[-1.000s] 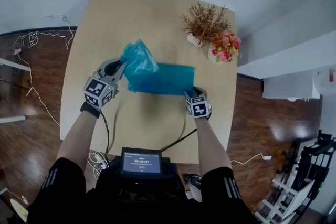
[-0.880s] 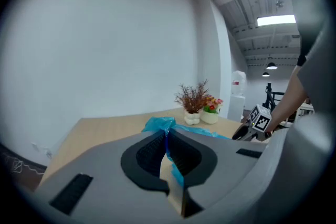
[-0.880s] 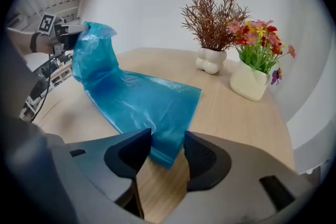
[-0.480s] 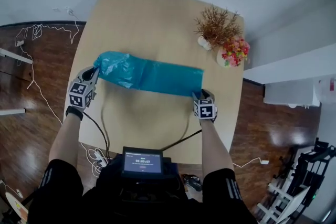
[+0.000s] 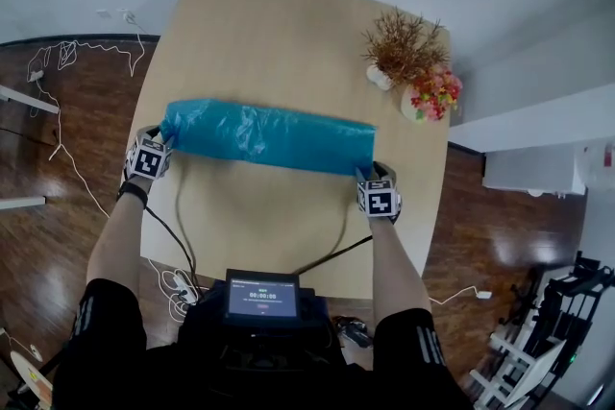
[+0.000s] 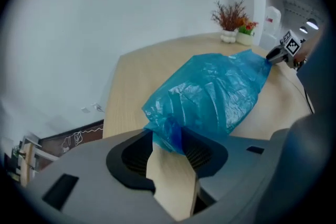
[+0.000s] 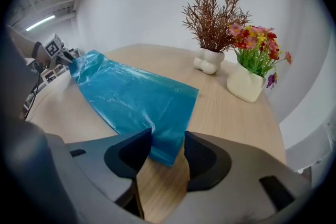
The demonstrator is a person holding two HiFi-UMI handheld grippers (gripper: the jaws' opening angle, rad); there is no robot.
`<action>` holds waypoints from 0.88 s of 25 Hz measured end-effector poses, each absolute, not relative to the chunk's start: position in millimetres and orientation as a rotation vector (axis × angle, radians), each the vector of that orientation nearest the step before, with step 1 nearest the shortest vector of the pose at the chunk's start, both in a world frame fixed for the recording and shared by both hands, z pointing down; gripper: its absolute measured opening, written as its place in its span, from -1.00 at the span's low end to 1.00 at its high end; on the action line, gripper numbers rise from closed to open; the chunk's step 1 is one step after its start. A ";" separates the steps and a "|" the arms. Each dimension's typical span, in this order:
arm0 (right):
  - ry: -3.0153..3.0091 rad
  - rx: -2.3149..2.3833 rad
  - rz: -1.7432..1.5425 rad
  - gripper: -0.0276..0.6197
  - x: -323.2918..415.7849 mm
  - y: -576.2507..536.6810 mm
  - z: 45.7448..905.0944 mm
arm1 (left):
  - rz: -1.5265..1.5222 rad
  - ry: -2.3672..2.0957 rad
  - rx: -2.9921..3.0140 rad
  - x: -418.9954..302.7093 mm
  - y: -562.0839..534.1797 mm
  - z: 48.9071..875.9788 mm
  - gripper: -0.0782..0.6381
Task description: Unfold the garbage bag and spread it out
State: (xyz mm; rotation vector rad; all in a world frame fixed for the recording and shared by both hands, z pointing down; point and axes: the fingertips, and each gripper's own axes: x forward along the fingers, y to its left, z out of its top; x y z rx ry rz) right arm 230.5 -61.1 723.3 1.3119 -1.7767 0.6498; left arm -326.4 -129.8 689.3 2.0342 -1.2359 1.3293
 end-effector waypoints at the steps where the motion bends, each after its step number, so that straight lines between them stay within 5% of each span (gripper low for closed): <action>1: -1.776 1.312 0.649 -0.20 230.4 -61.1 723.3 | 1.352 -1.216 2.017 -327.9 -129.5 695.5 -0.29; 11: -1.785 1.296 0.652 -0.25 225.3 -62.3 720.7 | 1.466 -1.174 1.906 -343.3 -134.6 716.1 -0.21; 22: -1.802 1.298 0.655 -0.25 224.4 -60.4 721.1 | 1.332 -1.231 1.983 -368.2 -139.0 676.9 0.15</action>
